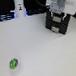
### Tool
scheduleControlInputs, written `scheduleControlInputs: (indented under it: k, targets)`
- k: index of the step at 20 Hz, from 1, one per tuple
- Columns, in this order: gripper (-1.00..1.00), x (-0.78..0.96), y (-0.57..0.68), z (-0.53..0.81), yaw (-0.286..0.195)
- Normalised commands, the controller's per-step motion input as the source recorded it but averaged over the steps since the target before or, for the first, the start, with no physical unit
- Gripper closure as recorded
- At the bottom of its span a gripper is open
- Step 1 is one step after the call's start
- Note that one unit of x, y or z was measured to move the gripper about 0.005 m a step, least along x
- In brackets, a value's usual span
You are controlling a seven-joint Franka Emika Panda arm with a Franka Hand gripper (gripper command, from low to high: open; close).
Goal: Open the kcup holder, insert the kcup into the holder, and close the kcup holder
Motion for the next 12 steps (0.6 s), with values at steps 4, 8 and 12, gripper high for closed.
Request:
scheduleControlInputs:
  k: [4,8,12]
  targets:
    - [1.00,0.62,-0.22,0.13,-0.027]
    - [1.00,0.66,-0.18,0.18,-0.025]
    - [1.00,0.89,-0.23,0.29,-0.030]
